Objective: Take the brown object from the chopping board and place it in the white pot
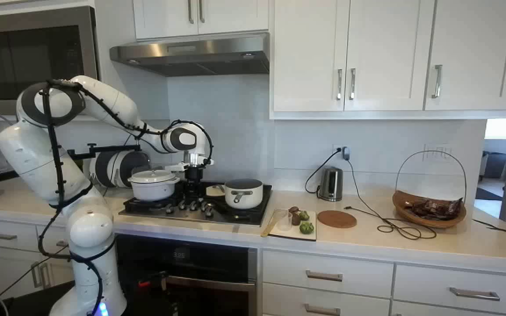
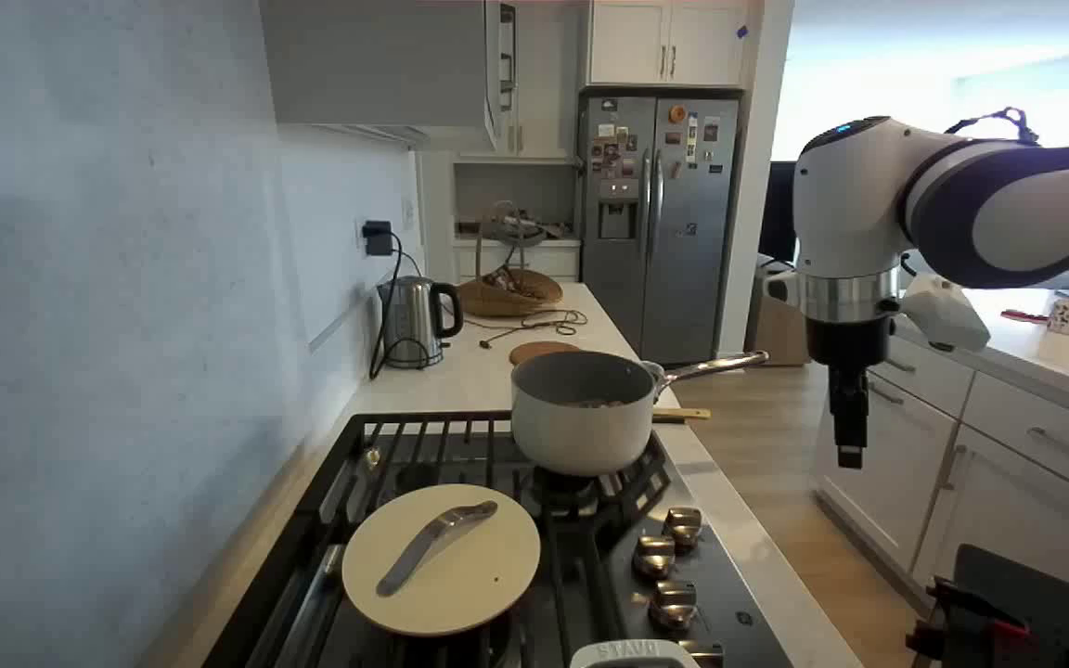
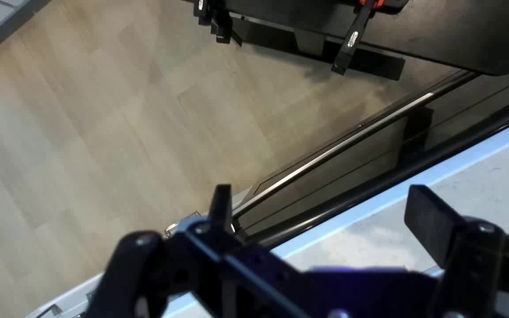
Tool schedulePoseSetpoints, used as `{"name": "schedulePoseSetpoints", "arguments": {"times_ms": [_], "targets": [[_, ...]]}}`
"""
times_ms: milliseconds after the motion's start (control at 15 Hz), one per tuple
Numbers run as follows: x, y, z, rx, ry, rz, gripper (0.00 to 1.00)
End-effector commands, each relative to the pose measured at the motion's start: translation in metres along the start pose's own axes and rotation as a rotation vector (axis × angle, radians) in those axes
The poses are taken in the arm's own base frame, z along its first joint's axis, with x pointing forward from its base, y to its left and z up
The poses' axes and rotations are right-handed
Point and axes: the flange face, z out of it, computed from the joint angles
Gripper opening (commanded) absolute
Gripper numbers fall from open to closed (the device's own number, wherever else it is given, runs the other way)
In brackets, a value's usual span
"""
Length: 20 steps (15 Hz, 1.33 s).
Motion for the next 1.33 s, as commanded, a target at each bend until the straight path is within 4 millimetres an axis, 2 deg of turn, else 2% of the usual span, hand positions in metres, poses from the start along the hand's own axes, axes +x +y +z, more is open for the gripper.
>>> {"name": "schedulePoseSetpoints", "arguments": {"times_ms": [0,67,333,667,1000,1267], "targets": [[0.000,0.000,0.000,0.000,-0.001,0.000,1.00],[0.000,0.000,0.000,0.000,-0.001,0.000,1.00],[0.017,-0.003,-0.024,0.015,0.024,-0.021,1.00],[0.044,0.000,-0.071,0.040,0.098,-0.034,1.00],[0.083,0.023,-0.117,0.085,0.203,0.029,1.00],[0.112,0.047,-0.143,0.110,0.261,0.080,1.00]]}}
